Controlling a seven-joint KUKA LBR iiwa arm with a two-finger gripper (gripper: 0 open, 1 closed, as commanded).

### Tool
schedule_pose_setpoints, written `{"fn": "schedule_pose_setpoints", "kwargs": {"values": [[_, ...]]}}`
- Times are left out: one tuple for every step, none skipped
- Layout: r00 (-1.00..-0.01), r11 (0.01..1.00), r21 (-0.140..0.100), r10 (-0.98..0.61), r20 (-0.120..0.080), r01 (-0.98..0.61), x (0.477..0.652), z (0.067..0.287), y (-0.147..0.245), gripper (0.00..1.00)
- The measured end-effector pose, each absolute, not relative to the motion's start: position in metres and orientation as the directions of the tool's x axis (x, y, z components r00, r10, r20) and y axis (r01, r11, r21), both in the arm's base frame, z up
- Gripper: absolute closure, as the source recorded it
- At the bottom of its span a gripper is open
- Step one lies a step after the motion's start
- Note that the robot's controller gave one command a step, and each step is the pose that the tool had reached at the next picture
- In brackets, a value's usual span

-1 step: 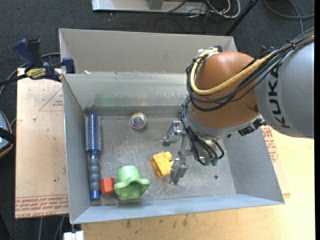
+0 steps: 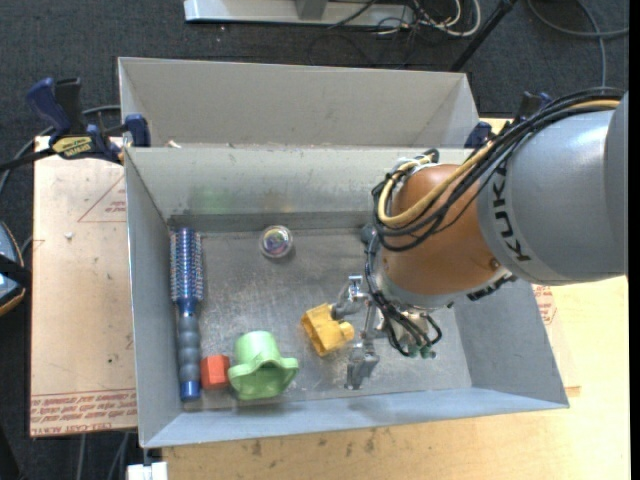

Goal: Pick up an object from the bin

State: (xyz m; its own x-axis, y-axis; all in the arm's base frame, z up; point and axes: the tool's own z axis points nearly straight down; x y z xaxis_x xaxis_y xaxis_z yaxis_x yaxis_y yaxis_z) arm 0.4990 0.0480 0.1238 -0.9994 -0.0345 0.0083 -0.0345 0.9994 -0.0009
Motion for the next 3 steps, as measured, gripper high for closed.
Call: {"fn": "schedule_pose_setpoints", "kwargs": {"values": [[-0.996, 0.996, 0.003, 0.089, -0.013, 0.089, 0.519, 0.096, 0.055, 0.00], [-0.996, 0.996, 0.002, 0.090, -0.002, 0.090, 0.516, 0.091, 0.055, 1.00], [-0.986, 0.986, -0.001, -0.168, -0.010, -0.168, 0.521, 0.247, 0.043, 1.00]]}}
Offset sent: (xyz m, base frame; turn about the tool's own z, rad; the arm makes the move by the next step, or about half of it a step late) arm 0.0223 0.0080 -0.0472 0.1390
